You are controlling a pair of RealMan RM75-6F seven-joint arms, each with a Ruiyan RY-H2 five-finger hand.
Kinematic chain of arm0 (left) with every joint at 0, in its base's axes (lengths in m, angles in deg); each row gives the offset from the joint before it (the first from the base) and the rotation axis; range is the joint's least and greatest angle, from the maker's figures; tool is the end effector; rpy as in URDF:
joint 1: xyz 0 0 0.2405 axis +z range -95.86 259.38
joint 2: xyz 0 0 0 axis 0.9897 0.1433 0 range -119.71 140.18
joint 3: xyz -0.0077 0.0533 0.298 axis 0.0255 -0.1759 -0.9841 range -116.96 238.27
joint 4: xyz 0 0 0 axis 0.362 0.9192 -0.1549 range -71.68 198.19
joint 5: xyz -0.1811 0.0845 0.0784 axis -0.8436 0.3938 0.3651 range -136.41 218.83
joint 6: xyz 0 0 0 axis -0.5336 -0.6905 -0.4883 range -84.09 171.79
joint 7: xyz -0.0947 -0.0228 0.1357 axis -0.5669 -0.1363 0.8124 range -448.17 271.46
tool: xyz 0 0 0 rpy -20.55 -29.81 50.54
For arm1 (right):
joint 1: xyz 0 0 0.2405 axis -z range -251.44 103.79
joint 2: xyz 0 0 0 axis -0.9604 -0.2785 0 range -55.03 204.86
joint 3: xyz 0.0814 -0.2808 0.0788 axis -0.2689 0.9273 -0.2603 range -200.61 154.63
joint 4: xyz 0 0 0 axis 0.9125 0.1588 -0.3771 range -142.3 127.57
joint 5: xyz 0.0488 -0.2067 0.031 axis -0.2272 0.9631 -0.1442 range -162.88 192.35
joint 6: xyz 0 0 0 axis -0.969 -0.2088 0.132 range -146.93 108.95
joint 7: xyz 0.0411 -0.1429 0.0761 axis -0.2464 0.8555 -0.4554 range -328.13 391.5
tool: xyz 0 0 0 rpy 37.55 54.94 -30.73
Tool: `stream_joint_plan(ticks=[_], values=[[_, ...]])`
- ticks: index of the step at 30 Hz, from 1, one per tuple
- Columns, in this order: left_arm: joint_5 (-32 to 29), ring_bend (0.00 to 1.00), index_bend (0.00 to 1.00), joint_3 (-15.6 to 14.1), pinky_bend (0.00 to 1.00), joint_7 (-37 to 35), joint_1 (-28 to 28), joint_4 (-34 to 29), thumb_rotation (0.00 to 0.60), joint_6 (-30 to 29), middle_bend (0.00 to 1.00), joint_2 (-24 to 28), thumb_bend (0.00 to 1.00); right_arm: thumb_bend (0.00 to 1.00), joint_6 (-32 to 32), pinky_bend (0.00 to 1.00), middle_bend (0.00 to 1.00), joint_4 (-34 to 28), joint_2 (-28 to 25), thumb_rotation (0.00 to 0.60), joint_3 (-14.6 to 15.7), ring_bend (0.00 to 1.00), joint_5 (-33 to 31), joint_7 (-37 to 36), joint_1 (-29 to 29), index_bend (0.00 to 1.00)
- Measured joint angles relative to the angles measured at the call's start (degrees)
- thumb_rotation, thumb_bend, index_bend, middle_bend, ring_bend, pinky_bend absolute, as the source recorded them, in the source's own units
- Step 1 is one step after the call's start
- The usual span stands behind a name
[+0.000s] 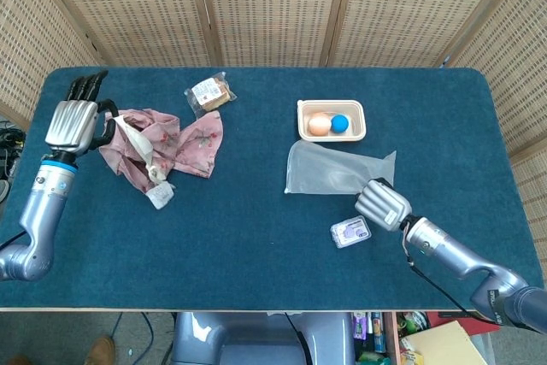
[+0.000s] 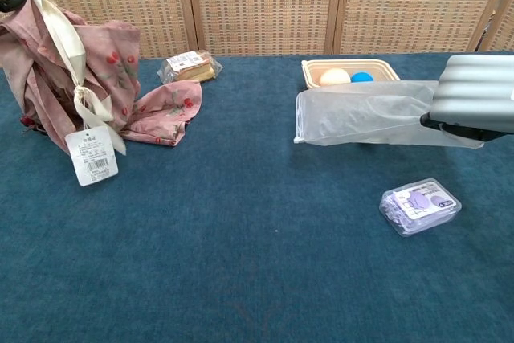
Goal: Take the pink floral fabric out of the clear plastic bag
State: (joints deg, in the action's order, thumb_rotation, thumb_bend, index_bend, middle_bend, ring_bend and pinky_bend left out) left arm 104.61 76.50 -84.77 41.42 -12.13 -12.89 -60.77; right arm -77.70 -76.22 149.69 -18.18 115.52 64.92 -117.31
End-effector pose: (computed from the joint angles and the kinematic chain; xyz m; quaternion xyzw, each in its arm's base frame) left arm -0.2488 0.4694 0.1609 -0.6333 -0.3454 -0.4070 0.5604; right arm -0.2487 -0.3948 0.0511 0.8791 0.1290 0.1654 0.4279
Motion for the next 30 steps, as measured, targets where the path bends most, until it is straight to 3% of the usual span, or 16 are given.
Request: stream_joint_plan(ticks=[1, 3, 4, 5, 7, 8, 9, 15, 21, 30], values=[[-0.1, 0.00, 0.24, -0.1, 0.00, 0.1, 0.0, -0.1, 0.600, 0.2, 0.00, 0.1, 0.42, 0.62, -0.2, 1.00, 0.89, 0.0, 0.0, 0.600, 0.0, 0.92, -0.1, -0.2, 0.2, 0.75], [-0.8, 0.00, 0.01, -0.5, 0.00, 0.9, 0.1, -0.9, 0.600, 1.5, 0.00, 0.9, 0.22, 0.32, -0.9, 0.93, 0.74, 0.0, 0.1, 0.600, -0.2, 0.83, -0.4, -1.1, 0.8, 0.52], [-1.2, 0.00, 0.00, -0.8, 0.00, 1.6, 0.2, -1.6, 0.600, 2.2, 0.00, 1.6, 0.15, 0.13, -1.6, 0.80, 0.56, 0.1, 0.1, 0.600, -0.3, 0.66, -0.5, -1.5, 1.2, 0.31], [-1.5, 0.00, 0.00, -0.9, 0.00, 2.3, 0.3, -2.4, 0.600, 2.8, 0.00, 2.3, 0.13, 0.03, -2.7, 0.59, 0.34, 0.1, 0.0, 0.600, -0.4, 0.41, -0.8, -2.0, 1.9, 0.13], [-2.1, 0.00, 0.00, -1.2, 0.00, 3.5, 0.9, -5.0, 0.600, 3.0, 0.00, 4.1, 0.10, 0.00, -4.0, 0.24, 0.07, -0.3, -0.2, 0.600, -0.8, 0.08, -2.1, -2.5, 3.1, 0.01], [-2.2, 0.00, 0.00, -1.2, 0.00, 3.6, 1.2, -6.1, 0.600, 2.6, 0.00, 4.9, 0.09, 0.00, -4.3, 0.10, 0.01, -1.0, -0.4, 0.600, -1.1, 0.01, -3.3, -2.6, 3.8, 0.00], [-2.2, 0.00, 0.00, -1.3, 0.00, 3.5, 1.8, -7.5, 0.600, 1.9, 0.00, 5.9, 0.09, 0.00, -4.3, 0.02, 0.00, -1.8, -0.7, 0.600, -1.3, 0.00, -4.2, -2.6, 4.3, 0.00], [0.1, 0.00, 0.00, -2.2, 0.00, 1.2, 5.9, -13.5, 0.600, -2.8, 0.00, 10.7, 0.08, 0.00, -6.8, 0.00, 0.00, -9.5, -4.4, 0.600, -2.5, 0.00, -7.3, -3.4, 7.7, 0.00], [5.2, 0.00, 0.00, -4.1, 0.00, -4.0, 12.5, -18.7, 0.600, -11.0, 0.00, 13.4, 0.08, 0.00, -13.9, 0.00, 0.00, -14.3, -7.0, 0.600, -3.5, 0.00, -8.8, -6.2, 12.7, 0.00], [13.5, 0.00, 0.00, -9.1, 0.00, -5.6, 23.0, -21.0, 0.600, -26.4, 0.00, 11.7, 0.07, 0.00, -22.1, 0.00, 0.00, -22.2, -7.2, 0.600, -5.0, 0.00, -16.1, -15.4, 22.1, 0.00]])
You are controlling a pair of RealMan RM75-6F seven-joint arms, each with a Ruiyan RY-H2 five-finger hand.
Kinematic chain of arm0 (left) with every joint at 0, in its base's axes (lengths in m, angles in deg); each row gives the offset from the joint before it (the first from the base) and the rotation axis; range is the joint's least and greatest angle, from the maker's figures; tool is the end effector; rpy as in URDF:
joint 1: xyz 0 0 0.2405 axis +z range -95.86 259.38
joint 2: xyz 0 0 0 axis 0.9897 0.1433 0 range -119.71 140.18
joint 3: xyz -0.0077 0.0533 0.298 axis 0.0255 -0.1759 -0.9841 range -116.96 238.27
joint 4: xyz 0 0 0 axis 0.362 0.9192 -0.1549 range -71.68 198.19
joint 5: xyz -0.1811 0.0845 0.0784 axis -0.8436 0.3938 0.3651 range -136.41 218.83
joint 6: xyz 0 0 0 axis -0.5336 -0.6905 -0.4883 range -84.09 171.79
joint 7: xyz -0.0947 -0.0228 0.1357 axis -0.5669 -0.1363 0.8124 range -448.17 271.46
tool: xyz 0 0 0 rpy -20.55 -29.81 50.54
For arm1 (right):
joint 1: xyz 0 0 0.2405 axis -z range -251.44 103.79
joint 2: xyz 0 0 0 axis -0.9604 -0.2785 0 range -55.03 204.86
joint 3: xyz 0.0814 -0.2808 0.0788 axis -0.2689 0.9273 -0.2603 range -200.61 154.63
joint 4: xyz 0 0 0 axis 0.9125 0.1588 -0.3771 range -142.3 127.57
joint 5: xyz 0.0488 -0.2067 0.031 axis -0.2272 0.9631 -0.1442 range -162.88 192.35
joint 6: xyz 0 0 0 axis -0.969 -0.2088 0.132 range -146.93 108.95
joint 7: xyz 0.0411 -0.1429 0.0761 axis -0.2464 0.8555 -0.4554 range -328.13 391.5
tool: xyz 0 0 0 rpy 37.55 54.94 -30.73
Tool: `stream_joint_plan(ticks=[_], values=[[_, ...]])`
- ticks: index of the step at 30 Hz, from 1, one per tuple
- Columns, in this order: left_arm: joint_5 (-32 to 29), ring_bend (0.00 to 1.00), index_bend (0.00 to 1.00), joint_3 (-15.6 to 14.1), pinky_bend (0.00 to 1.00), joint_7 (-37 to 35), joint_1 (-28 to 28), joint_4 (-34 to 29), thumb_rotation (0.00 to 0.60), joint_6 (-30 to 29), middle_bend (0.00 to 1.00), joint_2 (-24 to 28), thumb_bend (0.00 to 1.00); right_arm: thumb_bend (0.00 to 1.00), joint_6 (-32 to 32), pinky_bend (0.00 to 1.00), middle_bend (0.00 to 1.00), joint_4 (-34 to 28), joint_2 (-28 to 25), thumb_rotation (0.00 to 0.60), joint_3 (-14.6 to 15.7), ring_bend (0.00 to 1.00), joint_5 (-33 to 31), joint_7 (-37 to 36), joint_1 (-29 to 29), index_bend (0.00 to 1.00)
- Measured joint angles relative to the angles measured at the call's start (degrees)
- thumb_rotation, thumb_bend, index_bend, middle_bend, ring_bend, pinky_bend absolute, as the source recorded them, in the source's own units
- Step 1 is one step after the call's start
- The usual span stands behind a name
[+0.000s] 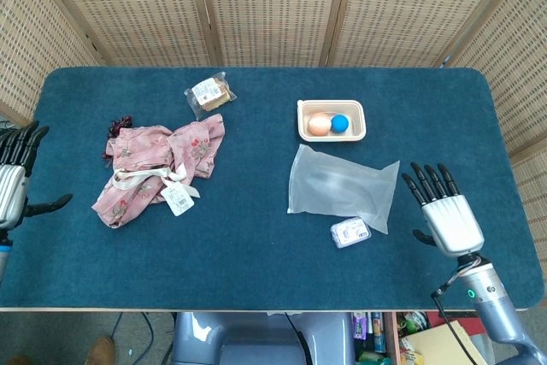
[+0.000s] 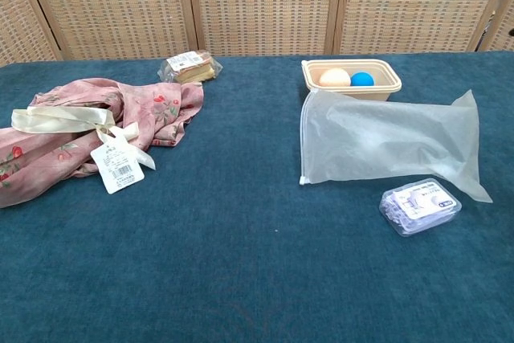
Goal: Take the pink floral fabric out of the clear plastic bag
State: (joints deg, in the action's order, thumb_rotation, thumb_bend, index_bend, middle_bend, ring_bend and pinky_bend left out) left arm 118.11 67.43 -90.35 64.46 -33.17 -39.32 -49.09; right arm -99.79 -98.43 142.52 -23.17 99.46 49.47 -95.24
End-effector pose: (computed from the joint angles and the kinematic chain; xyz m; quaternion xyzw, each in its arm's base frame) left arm -0.3073 0.2930 0.2144 -0.5751 -0.3574 -0.4516 0.5810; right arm -0.2950 -0.2929 0.1370 0.7061 -0.2406 0.3533 0.5645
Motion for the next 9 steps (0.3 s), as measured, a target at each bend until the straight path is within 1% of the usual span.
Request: stream_joint_plan(ticks=[3, 7, 9], values=[[1.8, 0.00, 0.00, -2.4, 0.00, 2.7, 3.7, -1.7, 0.600, -3.9, 0.00, -1.3, 0.07, 0.00, -2.7, 0.00, 0.00, -0.8, 0.5, 0.600, -0.1, 0.00, -0.4, -2.6, 2.4, 0.00], [3.2, 0.00, 0.00, -5.4, 0.00, 5.7, 7.4, -4.4, 0.600, -6.4, 0.00, -2.5, 0.08, 0.00, -6.1, 0.00, 0.00, -1.5, 1.0, 0.600, -0.2, 0.00, 0.1, -6.0, 4.9, 0.00], [3.8, 0.00, 0.00, -6.4, 0.00, 6.9, 9.0, -4.8, 0.600, -7.4, 0.00, -3.4, 0.08, 0.00, -7.9, 0.00, 0.00, -2.0, 1.0, 0.600, -0.1, 0.00, 1.2, -8.2, 6.1, 0.00]])
